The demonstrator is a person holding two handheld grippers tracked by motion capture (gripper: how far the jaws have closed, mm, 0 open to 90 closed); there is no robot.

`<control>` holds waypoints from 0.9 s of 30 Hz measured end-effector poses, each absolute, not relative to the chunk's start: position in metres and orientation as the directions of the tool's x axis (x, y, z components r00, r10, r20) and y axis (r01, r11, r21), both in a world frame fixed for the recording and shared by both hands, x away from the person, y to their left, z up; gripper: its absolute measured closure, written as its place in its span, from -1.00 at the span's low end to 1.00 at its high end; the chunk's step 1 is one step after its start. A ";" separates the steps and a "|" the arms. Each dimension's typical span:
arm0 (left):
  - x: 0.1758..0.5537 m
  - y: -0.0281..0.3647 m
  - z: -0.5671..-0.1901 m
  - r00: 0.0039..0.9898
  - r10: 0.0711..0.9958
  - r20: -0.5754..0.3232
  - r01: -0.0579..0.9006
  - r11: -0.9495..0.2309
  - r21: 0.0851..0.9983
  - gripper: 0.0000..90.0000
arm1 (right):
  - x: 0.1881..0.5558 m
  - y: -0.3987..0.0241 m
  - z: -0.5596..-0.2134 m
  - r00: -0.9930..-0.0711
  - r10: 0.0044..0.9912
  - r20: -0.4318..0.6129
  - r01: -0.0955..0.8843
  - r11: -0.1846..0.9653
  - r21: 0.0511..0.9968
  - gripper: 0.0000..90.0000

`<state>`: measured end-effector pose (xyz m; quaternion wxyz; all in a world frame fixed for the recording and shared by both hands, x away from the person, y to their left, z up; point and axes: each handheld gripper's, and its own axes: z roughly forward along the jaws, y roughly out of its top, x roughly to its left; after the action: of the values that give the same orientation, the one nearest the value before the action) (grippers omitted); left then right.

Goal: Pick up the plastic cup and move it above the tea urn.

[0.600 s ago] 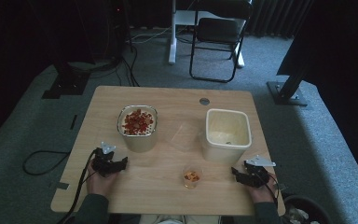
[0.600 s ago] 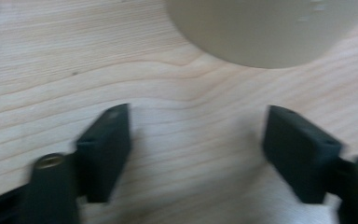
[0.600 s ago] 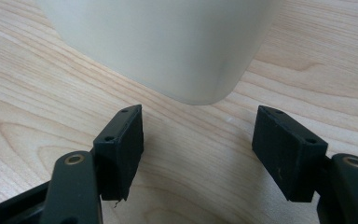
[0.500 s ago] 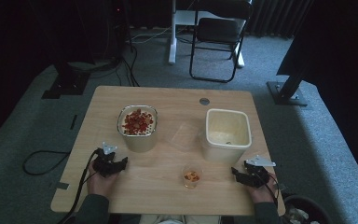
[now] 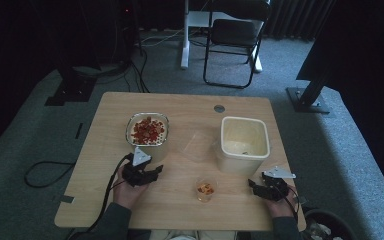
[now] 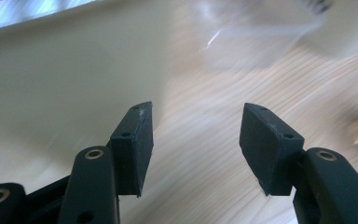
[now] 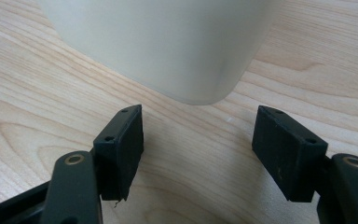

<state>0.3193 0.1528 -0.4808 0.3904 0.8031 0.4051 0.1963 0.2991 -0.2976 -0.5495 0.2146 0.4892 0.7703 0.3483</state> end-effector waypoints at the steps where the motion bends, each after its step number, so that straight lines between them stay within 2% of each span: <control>1: 0.321 0.143 -0.476 0.610 0.792 0.008 0.481 -0.379 0.791 0.02 | 0.299 -0.298 -0.550 -0.430 0.903 0.010 0.604 0.280 0.746 -0.26; 6: 0.332 0.103 -0.470 0.644 0.762 0.066 0.435 -0.436 0.788 0.08 | 0.299 -0.298 -0.550 -0.430 0.903 0.010 0.604 0.279 0.746 -0.26; 12: 0.354 0.066 -0.469 0.606 0.786 0.126 0.429 -0.456 0.780 0.21 | 0.299 -0.298 -0.550 -0.430 0.903 0.011 0.604 0.279 0.746 -0.26; 16: 0.367 0.057 -0.470 0.562 0.812 0.160 0.440 -0.457 0.773 0.31 | 0.299 -0.298 -0.550 -0.430 0.903 0.009 0.604 0.280 0.746 -0.26; 23: 0.383 0.057 -0.477 0.507 0.850 0.144 0.491 -0.422 0.763 0.36 | 0.299 -0.298 -0.550 -0.431 0.902 0.008 0.602 0.281 0.747 -0.26; 27: 0.389 0.055 -0.483 0.500 0.859 0.112 0.523 -0.403 0.751 0.27 | 0.299 -0.298 -0.550 -0.430 0.903 0.009 0.604 0.280 0.746 -0.26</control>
<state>0.3886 0.0548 -0.4835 0.3340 0.7989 0.4325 0.2511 0.2993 -0.2976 -0.5495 0.2146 0.4886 0.7707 0.3481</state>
